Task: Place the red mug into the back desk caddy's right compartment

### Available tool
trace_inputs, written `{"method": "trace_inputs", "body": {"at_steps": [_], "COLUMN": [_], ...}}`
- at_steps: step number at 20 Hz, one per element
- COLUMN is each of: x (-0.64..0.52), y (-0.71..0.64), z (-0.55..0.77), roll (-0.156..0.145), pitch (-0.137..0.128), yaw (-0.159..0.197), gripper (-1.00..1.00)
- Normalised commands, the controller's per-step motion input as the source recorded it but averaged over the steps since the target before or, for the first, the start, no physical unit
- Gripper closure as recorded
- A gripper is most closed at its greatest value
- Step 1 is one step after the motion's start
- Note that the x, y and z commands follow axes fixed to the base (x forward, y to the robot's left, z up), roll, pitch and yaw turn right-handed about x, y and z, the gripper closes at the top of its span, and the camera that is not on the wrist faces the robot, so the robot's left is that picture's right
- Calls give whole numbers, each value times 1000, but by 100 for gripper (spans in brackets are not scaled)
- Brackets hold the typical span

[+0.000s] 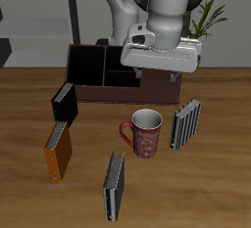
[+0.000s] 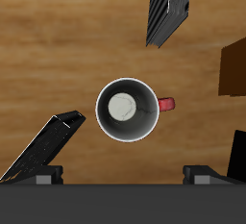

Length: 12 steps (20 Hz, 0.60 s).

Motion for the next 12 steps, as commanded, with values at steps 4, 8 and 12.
{"method": "trace_inputs", "body": {"at_steps": [4,8,12], "x": [210,163,272], "y": [176,-47,-99], "z": [-125,-31,-26], "roll": [38,-9,-24], "pitch": [-10,-7,-27], "yaw": [26,-24,-58], "gripper": [-100,-100,-100]}}
